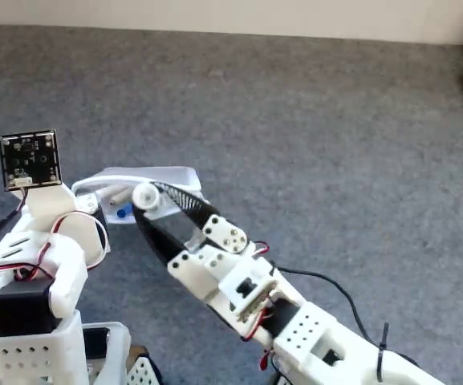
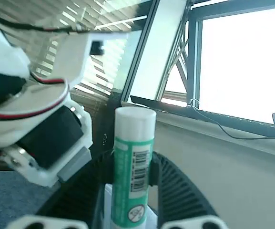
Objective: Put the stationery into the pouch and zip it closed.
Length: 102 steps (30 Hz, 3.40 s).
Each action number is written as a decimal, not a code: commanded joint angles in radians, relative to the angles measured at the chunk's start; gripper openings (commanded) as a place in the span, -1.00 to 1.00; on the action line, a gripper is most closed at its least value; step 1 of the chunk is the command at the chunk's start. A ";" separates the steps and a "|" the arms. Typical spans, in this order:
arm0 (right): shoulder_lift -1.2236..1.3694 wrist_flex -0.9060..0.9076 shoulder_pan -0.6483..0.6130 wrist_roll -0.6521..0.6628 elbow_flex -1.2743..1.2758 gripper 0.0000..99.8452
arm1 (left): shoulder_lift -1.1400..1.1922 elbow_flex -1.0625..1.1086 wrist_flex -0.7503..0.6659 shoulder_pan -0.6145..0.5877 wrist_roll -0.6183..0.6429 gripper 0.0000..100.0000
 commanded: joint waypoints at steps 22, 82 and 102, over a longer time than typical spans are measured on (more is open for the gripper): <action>0.130 -0.084 -0.039 0.118 0.001 -0.64 | 0.002 -0.005 -0.009 -0.018 -0.011 -0.99; -0.811 1.515 0.162 -0.264 -0.094 -0.64 | -0.001 0.021 -0.011 -0.019 -0.012 -0.99; -0.809 1.194 0.162 -0.287 0.154 -0.64 | -0.001 0.036 -0.017 -0.019 -0.012 -0.99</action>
